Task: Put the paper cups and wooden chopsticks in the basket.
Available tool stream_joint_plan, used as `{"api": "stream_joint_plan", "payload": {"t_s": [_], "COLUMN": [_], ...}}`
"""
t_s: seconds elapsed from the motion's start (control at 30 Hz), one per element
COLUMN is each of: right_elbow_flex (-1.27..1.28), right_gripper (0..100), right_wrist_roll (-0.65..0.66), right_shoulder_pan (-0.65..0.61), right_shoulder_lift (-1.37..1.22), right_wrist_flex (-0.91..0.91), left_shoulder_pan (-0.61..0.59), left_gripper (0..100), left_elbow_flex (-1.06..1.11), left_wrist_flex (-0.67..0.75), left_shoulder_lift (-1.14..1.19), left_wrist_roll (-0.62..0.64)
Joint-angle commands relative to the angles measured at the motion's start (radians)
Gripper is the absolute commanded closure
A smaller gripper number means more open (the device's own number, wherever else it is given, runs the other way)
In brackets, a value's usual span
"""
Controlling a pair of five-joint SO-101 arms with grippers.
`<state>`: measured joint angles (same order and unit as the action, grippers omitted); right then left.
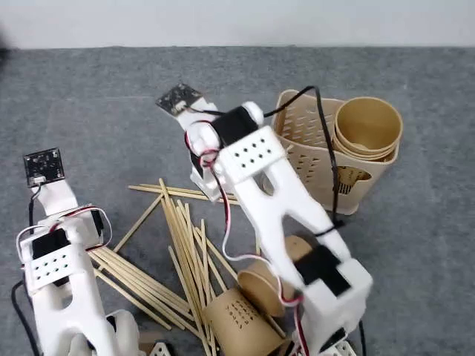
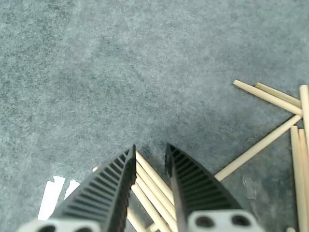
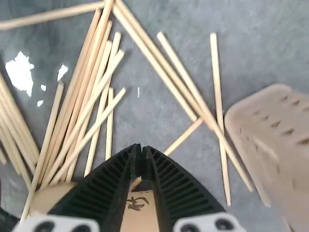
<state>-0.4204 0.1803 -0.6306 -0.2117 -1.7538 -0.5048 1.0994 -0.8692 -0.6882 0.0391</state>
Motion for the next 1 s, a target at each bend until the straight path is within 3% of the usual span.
{"api": "stream_joint_plan", "payload": {"t_s": [0.0,0.37,0.6,0.8,0.97], "right_elbow_flex": [0.110,0.565,0.873,1.020,1.048], "right_gripper": [97.8,97.6,78.5,78.9,78.9], "right_wrist_roll": [0.014,0.014,0.100,0.212,0.224], "right_shoulder_pan": [-0.022,-0.016,0.001,0.004,0.001], "right_shoulder_lift": [0.176,0.590,0.832,0.972,0.980], "right_wrist_flex": [-0.045,-0.044,-0.044,-0.042,-0.042], "left_shoulder_pan": [-0.003,-0.002,0.002,0.002,0.002], "left_gripper": [91,91,91,91,91], "left_elbow_flex": [-0.005,-0.005,-0.004,0.004,0.021], "left_wrist_flex": [0.025,0.025,0.025,0.035,0.071], "left_shoulder_lift": [-0.034,-0.034,-0.034,-0.034,-0.034], "left_wrist_roll": [-0.012,-0.012,-0.012,-0.012,-0.012]}}
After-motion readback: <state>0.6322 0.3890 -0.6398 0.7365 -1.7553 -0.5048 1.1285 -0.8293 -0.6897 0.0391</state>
